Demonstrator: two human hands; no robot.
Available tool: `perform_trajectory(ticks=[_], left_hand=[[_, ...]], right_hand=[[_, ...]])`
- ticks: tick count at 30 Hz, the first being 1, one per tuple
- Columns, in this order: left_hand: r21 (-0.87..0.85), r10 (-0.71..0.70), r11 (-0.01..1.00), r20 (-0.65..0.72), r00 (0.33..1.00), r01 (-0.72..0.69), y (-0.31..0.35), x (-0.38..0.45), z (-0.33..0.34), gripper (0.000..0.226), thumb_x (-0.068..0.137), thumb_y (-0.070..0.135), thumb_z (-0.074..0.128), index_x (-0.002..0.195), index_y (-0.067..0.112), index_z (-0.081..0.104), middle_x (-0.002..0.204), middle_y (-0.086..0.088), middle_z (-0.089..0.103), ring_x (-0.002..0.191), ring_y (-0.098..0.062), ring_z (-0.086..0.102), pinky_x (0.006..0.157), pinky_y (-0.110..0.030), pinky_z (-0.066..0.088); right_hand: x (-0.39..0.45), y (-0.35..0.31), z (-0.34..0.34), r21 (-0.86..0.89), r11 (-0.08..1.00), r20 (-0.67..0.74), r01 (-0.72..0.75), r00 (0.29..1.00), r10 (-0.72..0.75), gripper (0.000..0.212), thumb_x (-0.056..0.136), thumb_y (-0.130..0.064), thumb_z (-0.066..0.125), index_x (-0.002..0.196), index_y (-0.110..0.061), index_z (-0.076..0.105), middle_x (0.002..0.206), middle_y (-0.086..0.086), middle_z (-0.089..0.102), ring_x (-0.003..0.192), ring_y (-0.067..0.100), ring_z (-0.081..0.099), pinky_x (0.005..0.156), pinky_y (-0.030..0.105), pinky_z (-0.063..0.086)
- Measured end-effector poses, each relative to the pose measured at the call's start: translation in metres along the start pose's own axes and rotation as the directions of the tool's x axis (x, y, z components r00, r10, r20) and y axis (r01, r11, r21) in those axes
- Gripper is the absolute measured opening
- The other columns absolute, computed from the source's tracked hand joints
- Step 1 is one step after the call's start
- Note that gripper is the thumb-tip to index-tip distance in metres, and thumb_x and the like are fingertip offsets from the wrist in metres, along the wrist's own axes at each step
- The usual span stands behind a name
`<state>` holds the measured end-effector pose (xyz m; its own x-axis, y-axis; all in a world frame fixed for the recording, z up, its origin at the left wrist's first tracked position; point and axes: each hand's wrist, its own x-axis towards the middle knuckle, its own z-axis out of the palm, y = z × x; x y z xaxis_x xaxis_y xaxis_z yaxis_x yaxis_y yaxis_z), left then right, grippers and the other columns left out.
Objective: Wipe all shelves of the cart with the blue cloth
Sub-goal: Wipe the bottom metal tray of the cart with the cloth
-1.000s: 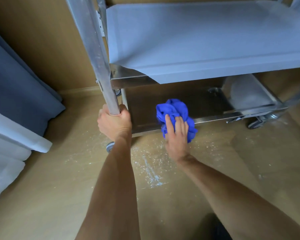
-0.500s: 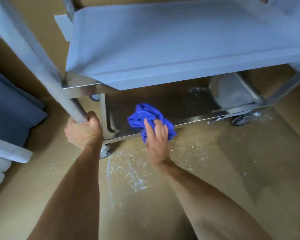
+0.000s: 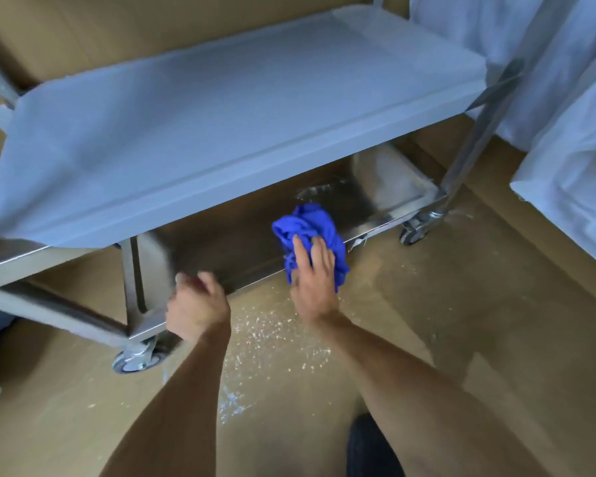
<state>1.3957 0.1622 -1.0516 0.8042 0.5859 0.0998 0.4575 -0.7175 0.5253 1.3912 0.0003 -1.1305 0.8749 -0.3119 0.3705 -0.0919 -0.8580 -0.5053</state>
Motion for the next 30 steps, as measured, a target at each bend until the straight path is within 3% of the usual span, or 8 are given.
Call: perform_trajectory(ticks=[2,5,9,17,19,22,25,30], left_hand=[[0.033,0.032,0.999,0.018,0.999,-0.033,0.022,0.008,0.011,0.037,0.094,0.037,0.042,0.095,0.006,0.062,0.092,-0.026,0.067,0.088,-0.044,0.064,0.078,-0.044,0.049],[0.089,0.026,0.996,0.038,0.999,-0.029,0.025,0.023,0.026,0.036,0.095,0.035,0.043,0.093,0.005,0.061,0.093,-0.027,0.066,0.089,-0.044,0.064,0.079,-0.044,0.049],[0.158,0.046,0.986,0.040,0.998,-0.052,0.010,0.050,0.041,0.037,0.095,0.037,0.047,0.093,0.005,0.063,0.093,-0.027,0.066,0.088,-0.042,0.064,0.079,-0.045,0.053],[0.146,0.036,0.989,-0.084,0.996,-0.024,0.001,0.045,0.065,0.033,0.095,0.032,0.038,0.087,0.005,0.055,0.087,-0.031,0.064,0.082,-0.046,0.063,0.073,-0.043,0.046],[0.143,0.031,0.990,-0.092,0.995,-0.017,0.000,0.046,0.066,0.033,0.095,0.031,0.038,0.088,0.004,0.055,0.087,-0.031,0.065,0.083,-0.046,0.063,0.072,-0.043,0.046],[0.129,0.034,0.991,-0.069,0.997,-0.025,-0.001,0.044,0.062,0.031,0.095,0.029,0.039,0.089,0.003,0.055,0.088,-0.030,0.065,0.083,-0.046,0.062,0.069,-0.042,0.044],[0.133,0.005,0.991,-0.022,1.000,-0.002,-0.007,0.047,0.057,0.024,0.093,0.024,0.045,0.092,0.003,0.055,0.090,-0.030,0.065,0.085,-0.046,0.062,0.064,-0.038,0.036],[0.130,0.027,0.991,-0.068,0.997,-0.018,-0.003,0.047,0.054,0.032,0.095,0.028,0.039,0.086,0.002,0.056,0.086,-0.032,0.064,0.081,-0.046,0.062,0.069,-0.042,0.044]], right_hand=[[-0.004,-0.010,0.004,-0.002,0.992,0.021,0.125,0.992,-0.125,0.059,0.077,-0.011,0.059,0.136,-0.009,0.053,0.134,0.023,0.051,0.131,0.035,0.041,0.111,0.050,0.032],[0.014,-0.010,0.001,-0.019,0.996,-0.015,0.087,0.996,-0.087,0.059,0.072,-0.012,0.070,0.130,-0.011,0.058,0.124,0.019,0.056,0.120,0.032,0.047,0.108,0.049,0.039],[0.058,0.011,-0.006,-0.100,0.983,-0.090,-0.152,0.986,0.144,0.054,0.066,-0.012,0.069,0.119,-0.012,0.062,0.115,0.019,0.059,0.105,0.037,0.056,0.107,0.048,0.032],[0.173,0.031,-0.010,-0.260,0.820,0.104,-0.510,0.830,0.549,0.069,0.088,-0.038,0.054,0.147,-0.008,0.033,0.148,0.026,0.037,0.136,0.039,0.035,0.117,0.049,0.017],[0.164,-0.009,0.012,-0.247,0.861,0.195,-0.445,0.847,0.494,0.069,0.087,-0.042,0.049,0.146,-0.010,0.036,0.149,0.026,0.035,0.137,0.038,0.033,0.117,0.048,0.016],[0.117,-0.090,0.039,-0.055,0.989,0.373,-0.134,0.916,0.145,0.047,0.084,-0.035,0.052,0.125,-0.014,0.057,0.128,0.019,0.055,0.119,0.035,0.049,0.105,0.043,0.032],[0.079,-0.136,0.045,0.097,0.988,0.485,0.119,0.862,-0.151,0.039,0.078,-0.032,0.060,0.115,-0.021,0.065,0.115,0.009,0.063,0.112,0.030,0.055,0.101,0.043,0.035],[0.099,-0.095,0.037,0.019,0.998,0.357,-0.061,0.933,0.050,0.053,0.075,-0.037,0.065,0.127,-0.033,0.056,0.123,0.003,0.058,0.124,0.024,0.047,0.113,0.052,0.017]])
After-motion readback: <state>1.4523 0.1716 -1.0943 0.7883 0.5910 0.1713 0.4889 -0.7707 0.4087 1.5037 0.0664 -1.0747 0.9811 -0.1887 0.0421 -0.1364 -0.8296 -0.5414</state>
